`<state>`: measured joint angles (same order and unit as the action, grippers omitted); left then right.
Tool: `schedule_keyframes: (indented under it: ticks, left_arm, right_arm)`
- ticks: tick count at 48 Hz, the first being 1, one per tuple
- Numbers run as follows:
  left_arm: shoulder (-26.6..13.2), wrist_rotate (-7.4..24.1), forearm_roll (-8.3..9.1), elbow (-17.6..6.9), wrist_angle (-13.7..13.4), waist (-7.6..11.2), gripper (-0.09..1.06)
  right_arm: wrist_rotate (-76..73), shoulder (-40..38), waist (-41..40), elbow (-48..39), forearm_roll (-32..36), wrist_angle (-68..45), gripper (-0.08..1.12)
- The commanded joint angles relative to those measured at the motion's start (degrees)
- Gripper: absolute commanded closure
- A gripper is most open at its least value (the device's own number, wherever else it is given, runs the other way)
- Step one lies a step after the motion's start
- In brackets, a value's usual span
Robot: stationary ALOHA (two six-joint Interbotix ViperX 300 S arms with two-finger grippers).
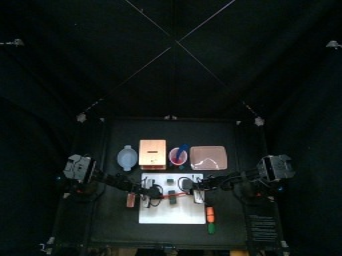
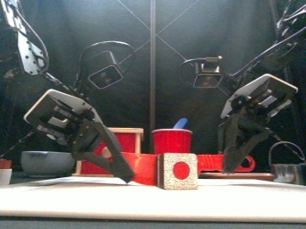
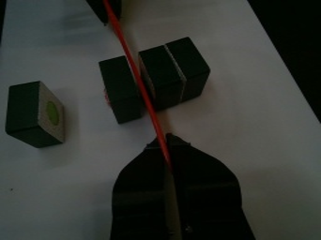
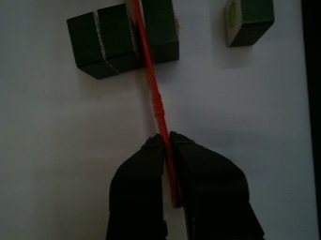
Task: Cut the sushi into 4 pieces with the knife
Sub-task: Cut the sushi into 4 pieces
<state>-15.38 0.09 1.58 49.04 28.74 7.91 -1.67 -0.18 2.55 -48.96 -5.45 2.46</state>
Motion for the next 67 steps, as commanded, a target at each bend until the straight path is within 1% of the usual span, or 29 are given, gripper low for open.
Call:
schedule_keyframes:
  ticks: [1, 7, 11, 19, 27, 29, 31, 35, 47, 54, 60, 67]
  left_arm:
    - [0.44, 0.62, 1.67, -1.32, -0.26, -1.93, 0.68]
    - [1.23, 0.62, 3.34, -1.23, -0.26, -3.34, 0.68]
    - [1.76, 0.62, 4.04, -1.14, -0.26, -3.96, 0.68]
    - [3.16, 0.53, 4.31, -1.05, -0.35, -3.96, 0.68]
    - [8.96, 0.53, 4.48, -0.62, -0.26, -3.16, 0.68]
    - [10.28, 0.53, 4.48, -0.35, -0.35, -2.64, 0.68]
    - [11.69, 0.44, 4.39, -0.18, -0.35, -1.67, 0.68]
    - [12.92, 0.44, 4.31, 0.0, -0.35, -0.35, 0.68]
    - [12.57, 0.09, 3.87, -0.53, -0.26, 3.6, 0.68]
    - [11.16, 0.09, 2.81, -0.88, -0.35, 4.22, 0.68]
    - [9.23, 0.09, 1.85, -1.85, -0.35, 4.92, 0.68]
    - [8.0, 0.09, 1.41, -2.72, -0.26, 6.06, 0.68]
  right_arm:
    - [-0.18, 0.09, -3.16, 1.23, 0.26, -0.7, 0.95]
    - [-0.18, -0.18, -3.6, 1.32, 0.53, -0.7, 0.95]
    - [-0.18, -0.44, -3.69, 1.32, 0.53, -0.7, 0.95]
    - [-0.18, -1.93, -3.25, 1.32, 0.53, -0.35, 0.95]
    - [-0.18, -6.5, -2.55, 1.05, 0.53, -0.18, 0.95]
    - [-0.26, -7.47, -1.93, 0.88, 0.44, -0.09, 0.95]
    - [-0.26, -8.35, -1.49, 0.79, 0.26, -0.09, 0.95]
    - [-0.26, -9.93, -0.53, 0.44, 0.09, -0.09, 0.95]
    - [-0.26, -10.55, 2.02, 0.09, -0.88, -0.09, 0.95]
    - [-0.26, -10.2, 2.11, -0.09, -1.14, -0.09, 0.95]
    - [-0.26, -9.76, 2.11, -0.09, -1.32, -0.09, 0.95]
    - [-0.26, -9.49, 2.2, -0.35, -1.76, -0.09, 0.95]
